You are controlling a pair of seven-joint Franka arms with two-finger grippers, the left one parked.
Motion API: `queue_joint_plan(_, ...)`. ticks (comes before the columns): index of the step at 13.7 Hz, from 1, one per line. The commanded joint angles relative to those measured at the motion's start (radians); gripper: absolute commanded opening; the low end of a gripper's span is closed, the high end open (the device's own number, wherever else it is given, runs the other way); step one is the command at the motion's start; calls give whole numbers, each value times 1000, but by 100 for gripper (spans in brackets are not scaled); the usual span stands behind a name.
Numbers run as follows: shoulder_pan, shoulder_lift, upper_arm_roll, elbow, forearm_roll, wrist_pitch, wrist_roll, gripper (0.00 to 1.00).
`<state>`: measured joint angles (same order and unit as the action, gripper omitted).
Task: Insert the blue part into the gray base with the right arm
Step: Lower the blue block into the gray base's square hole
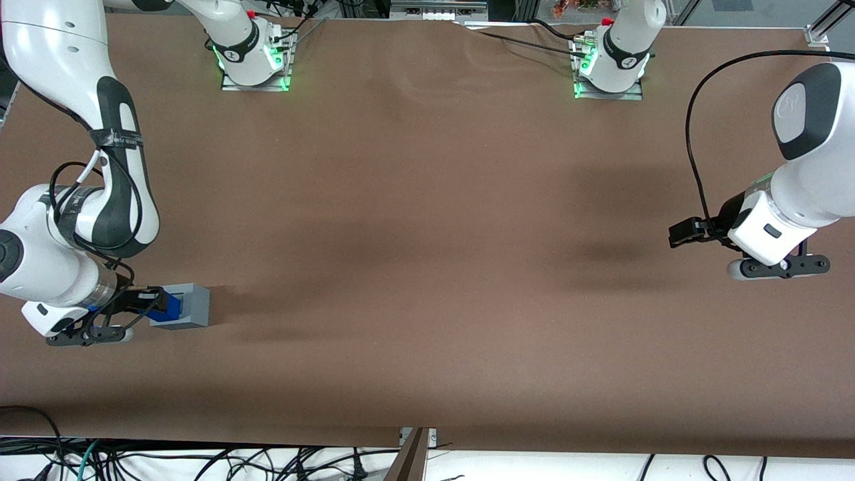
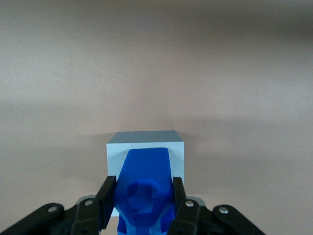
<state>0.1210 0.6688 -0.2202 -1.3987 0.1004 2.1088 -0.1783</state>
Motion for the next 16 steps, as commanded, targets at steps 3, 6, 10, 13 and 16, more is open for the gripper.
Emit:
queue_joint_plan(3, -12, 34, 10, 23, 68, 3, -32, 24)
queue_joint_plan(6, -14, 35, 10, 20, 68, 2, -35, 24)
queue_joint_plan(10, -18, 35, 8, 4, 62, -3, -38, 25)
queue_joint_plan(13, -24, 35, 7, -5, 61, -21, -38, 25)
queue_joint_plan(16, -27, 35, 7, -5, 61, -39, -38, 25)
